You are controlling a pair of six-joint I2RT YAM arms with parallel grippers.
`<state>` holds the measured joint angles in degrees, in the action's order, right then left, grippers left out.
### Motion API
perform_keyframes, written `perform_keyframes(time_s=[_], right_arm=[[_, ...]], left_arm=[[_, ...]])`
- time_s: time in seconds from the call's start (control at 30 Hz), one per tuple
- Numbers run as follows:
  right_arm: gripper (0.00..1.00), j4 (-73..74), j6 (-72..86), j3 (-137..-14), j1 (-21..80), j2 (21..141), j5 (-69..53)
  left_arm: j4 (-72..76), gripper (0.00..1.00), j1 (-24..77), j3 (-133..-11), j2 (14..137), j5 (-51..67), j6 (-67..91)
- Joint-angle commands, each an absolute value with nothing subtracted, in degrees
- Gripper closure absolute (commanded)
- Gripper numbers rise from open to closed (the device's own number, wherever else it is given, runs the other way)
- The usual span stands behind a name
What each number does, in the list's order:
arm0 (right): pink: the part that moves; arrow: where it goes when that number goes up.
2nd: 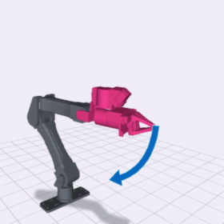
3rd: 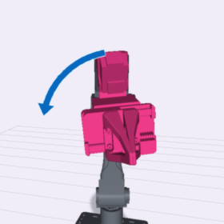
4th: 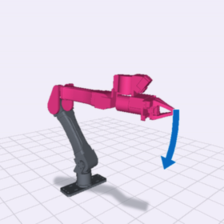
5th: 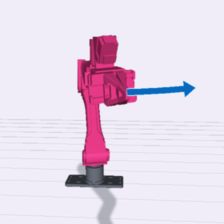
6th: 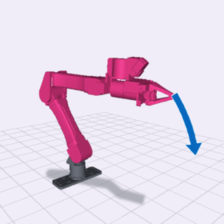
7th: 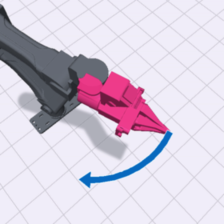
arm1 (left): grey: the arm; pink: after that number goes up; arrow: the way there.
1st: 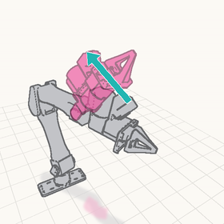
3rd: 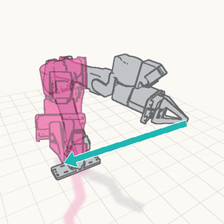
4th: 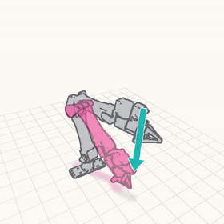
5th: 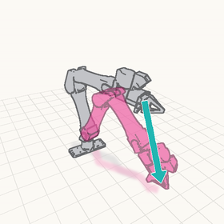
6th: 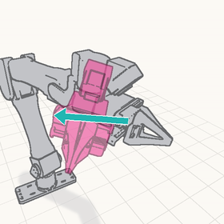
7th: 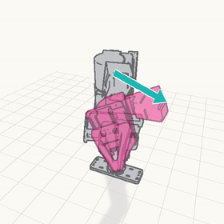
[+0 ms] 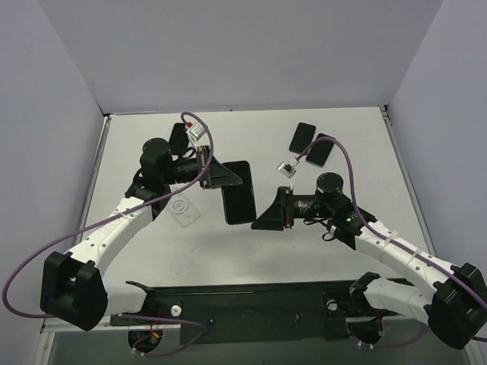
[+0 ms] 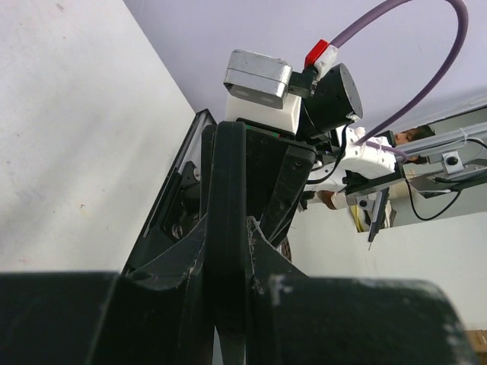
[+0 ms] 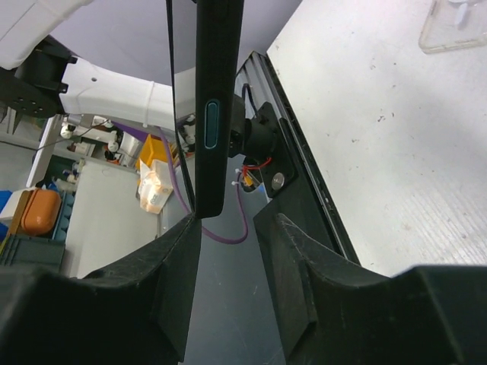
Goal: Take the phone out of the phone case
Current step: Pick up the phone at the center of the board, then remove the phone case from the phone.
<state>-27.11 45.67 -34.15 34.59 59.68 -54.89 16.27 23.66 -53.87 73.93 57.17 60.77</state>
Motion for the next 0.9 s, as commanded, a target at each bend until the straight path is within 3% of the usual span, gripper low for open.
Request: perform_keyframes(time_s=[0.0,0.27,0.6,0.87], right_arm=[[0.65,-35.2,48.0,-35.7,35.8,60.6,-56.1],[0.73,-37.1,48.7,-37.1,38.2,61.9,-56.6],[0.70,-39.7,50.1,-37.5,40.1,62.1,-56.9],[0.90,-39.5,48.0,-38.0,41.8,62.0,-57.8]], left_arm=[[23.5,1.00,23.8,-54.8,71.5,60.0,64.9],[24.2,1.00,23.9,-55.3,70.8,60.8,65.5],[24.5,1.00,23.7,-55.3,70.8,62.2,65.4],[25.0,1.00,23.9,-55.9,70.8,65.2,65.5]])
